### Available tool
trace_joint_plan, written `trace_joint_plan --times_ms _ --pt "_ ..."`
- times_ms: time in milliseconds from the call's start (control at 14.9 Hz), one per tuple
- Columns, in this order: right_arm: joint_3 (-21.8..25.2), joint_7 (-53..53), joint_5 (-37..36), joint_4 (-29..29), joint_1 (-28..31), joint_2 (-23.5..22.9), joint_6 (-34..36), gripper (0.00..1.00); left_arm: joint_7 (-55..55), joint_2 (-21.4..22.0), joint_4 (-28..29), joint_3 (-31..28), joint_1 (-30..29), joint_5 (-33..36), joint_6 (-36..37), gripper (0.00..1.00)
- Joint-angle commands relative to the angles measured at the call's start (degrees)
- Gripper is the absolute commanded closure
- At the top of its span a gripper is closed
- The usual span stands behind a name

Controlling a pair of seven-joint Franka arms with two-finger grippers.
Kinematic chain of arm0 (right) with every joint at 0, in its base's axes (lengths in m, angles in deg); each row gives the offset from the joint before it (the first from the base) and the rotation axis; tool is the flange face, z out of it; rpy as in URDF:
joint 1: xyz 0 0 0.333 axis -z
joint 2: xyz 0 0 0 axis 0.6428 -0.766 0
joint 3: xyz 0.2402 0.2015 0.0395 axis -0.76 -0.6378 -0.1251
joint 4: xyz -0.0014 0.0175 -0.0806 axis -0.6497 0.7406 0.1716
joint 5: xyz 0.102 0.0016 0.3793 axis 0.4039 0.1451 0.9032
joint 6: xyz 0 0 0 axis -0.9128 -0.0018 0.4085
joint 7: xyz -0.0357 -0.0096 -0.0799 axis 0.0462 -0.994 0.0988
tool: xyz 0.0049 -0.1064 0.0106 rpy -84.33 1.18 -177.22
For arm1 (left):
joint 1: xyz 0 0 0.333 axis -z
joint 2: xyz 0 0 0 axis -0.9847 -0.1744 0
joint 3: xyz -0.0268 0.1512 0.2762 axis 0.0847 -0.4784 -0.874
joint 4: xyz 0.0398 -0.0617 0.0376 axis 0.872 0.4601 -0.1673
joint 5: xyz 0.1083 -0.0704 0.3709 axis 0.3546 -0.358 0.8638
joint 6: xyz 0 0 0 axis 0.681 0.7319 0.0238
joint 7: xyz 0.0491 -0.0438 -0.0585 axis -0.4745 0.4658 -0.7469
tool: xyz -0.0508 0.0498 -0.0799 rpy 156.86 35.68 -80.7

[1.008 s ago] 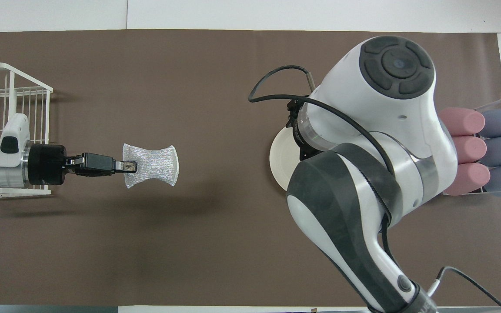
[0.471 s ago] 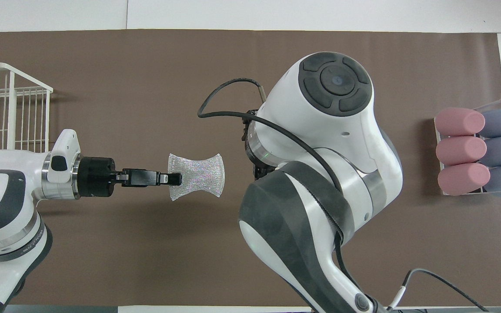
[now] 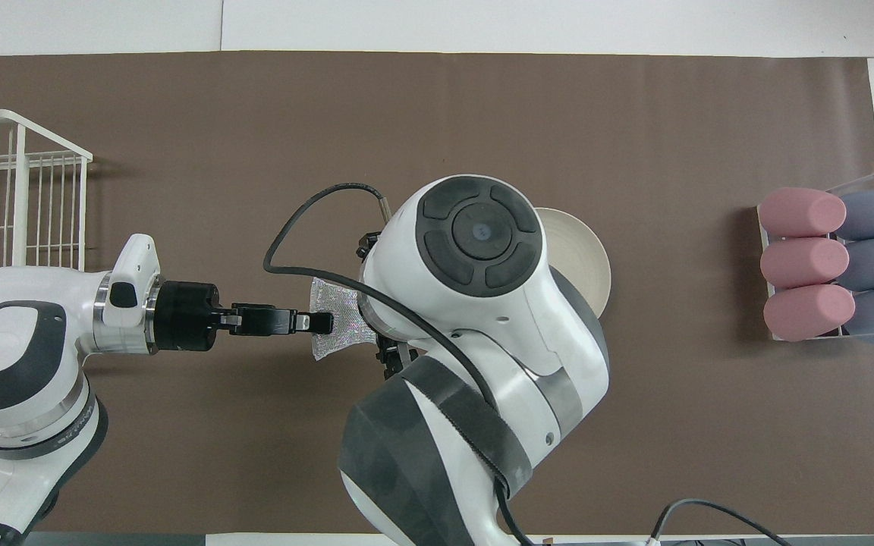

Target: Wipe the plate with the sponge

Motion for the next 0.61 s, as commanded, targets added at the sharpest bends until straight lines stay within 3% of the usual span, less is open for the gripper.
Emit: trace_joint_plan --times_ms 0,538 --pt "0.1 3.1 1.3 4.7 0.2 2.8 -3.2 0.00 1.8 1.2 1.9 -0.8 0.7 -2.3 1.0 1.00" --pt "0.1 5.9 1.3 5.8 0.2 3.4 -3.4 0.03 1.9 1.5 2.2 -0.8 0.4 -2.4 1.9 1.00"
